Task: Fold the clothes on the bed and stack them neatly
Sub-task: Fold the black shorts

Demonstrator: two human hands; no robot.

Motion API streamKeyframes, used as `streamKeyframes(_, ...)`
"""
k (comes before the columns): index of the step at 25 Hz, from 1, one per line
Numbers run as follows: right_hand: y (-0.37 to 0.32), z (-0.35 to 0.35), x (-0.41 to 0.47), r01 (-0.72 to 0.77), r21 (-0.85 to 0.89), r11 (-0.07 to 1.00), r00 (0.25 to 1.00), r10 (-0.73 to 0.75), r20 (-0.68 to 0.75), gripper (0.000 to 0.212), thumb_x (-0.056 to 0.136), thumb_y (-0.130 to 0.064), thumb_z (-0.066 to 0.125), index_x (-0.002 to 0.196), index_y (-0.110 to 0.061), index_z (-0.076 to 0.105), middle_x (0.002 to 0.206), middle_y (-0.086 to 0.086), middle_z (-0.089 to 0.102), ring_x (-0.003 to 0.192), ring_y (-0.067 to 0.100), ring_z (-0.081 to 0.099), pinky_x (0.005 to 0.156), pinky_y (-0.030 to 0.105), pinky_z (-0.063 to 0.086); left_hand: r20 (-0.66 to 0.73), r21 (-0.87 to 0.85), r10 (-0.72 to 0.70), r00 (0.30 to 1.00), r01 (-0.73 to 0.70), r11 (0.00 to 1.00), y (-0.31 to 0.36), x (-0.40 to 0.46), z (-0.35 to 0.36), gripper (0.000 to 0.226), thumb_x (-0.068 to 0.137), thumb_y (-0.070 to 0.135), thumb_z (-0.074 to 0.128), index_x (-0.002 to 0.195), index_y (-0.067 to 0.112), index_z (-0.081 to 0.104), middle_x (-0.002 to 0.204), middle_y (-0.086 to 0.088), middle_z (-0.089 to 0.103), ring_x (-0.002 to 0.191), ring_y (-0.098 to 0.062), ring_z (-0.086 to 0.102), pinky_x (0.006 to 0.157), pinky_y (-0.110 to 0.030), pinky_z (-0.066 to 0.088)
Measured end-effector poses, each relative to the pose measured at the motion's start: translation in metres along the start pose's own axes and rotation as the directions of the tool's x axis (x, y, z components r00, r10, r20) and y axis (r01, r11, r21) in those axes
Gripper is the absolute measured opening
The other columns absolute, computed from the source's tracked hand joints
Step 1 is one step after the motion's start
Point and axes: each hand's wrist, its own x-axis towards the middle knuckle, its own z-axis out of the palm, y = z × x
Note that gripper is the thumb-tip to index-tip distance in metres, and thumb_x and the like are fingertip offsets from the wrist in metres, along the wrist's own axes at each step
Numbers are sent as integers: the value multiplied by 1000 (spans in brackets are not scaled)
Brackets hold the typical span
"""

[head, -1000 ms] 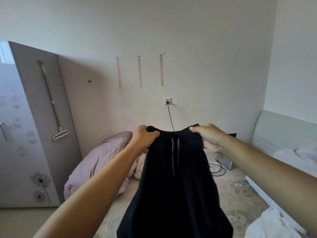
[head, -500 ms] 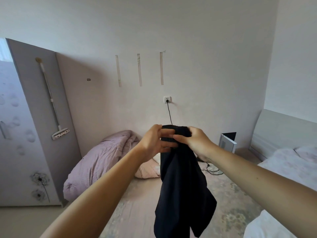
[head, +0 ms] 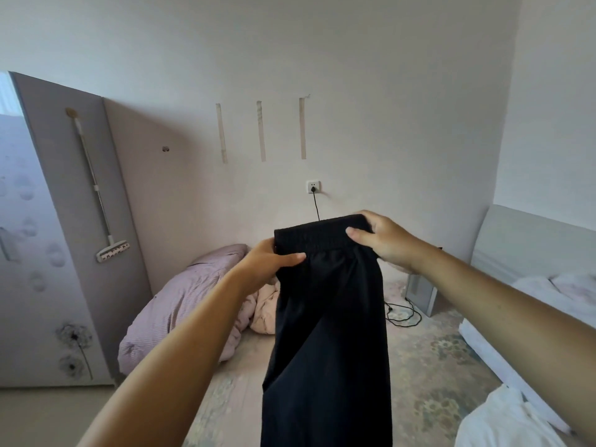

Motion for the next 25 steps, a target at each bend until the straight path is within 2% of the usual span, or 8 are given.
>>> streamKeyframes(3, 6, -14, -1, -10, -178, 984, 998, -1, -61, 24, 103, -15, 58, 125, -5, 60, 115, 9, 65, 107, 22, 62, 95, 32, 48, -12, -26, -18, 1000, 18, 999, 0, 4, -8, 32, 91, 3, 72, 122, 7, 66, 124, -14, 69, 110, -27, 68, 96, -38, 54)
streamKeyframes(7, 27, -14, -5, -105, -275, 956, 993, 114, 18, 13, 100, -15, 63, 108, -5, 59, 95, 6, 60, 90, 20, 58, 76, 29, 47, -37, 199, 20, 999, -12, 980, -5, 2, -1, 35, 82, -2, 79, 116, 4, 70, 111, -8, 74, 105, -23, 69, 96, -29, 54)
streamKeyframes(10, 38, -15, -8, -96, -390, 916, 989, 131, 64, 12, 97, -13, 67, 98, -5, 58, 89, 7, 57, 86, 20, 55, 75, 30, 43, -18, 271, -9, 1000, 13, 962, -12, 0, 1, 34, 80, -3, 80, 113, 1, 71, 105, -6, 74, 98, -18, 69, 95, -28, 53)
streamKeyframes(14, 54, -13, -7, -111, -373, 921, 984, 155, 90, 15, 97, -8, 66, 108, -1, 59, 93, 10, 57, 87, 21, 56, 75, 30, 47, -46, 347, -14, 999, 30, 938, -27, -1, 4, 29, 82, 7, 82, 110, 7, 72, 107, -7, 75, 100, -17, 69, 95, -29, 52)
streamKeyframes(17, 70, -11, -5, -88, -433, 897, 984, 145, 100, 18, 97, -11, 68, 107, 0, 59, 92, 10, 56, 88, 21, 54, 80, 34, 46, -46, 294, -25, 999, 37, 955, -45, -2, 8, 30, 82, 4, 82, 109, 6, 72, 105, -6, 75, 99, -17, 70, 95, -30, 54)
streamKeyframes(20, 99, -5, 1, -87, -481, 872, 981, 159, 110, 19, 95, -12, 70, 103, 0, 59, 95, 12, 56, 91, 22, 51, 79, 33, 38, -59, 347, -52, 997, 69, 935, -69, 6, 16, 32, 79, 2, 84, 108, 4, 71, 101, -5, 72, 96, -15, 67, 94, -28, 52)
streamKeyframes(23, 142, 6, 10, -157, -493, 856, 960, 249, 127, 22, 91, -8, 74, 107, -1, 61, 100, 13, 59, 95, 23, 54, 79, 33, 38, -70, 406, -121, 990, 139, 903, -102, 20, 30, 31, 77, 1, 84, 104, 4, 69, 101, -7, 66, 100, -22, 63, 92, -32, 51)
streamKeyframes(25, 183, 18, 23, -201, -545, 814, 940, 316, 126, 23, 90, -9, 75, 106, -2, 60, 103, 14, 60, 97, 26, 56, 77, 35, 39, -88, 417, -179, 980, 199, 887, -135, 35, 41, 29, 77, 1, 84, 96, 14, 68, 101, -6, 65, 104, -25, 63, 91, -33, 50)
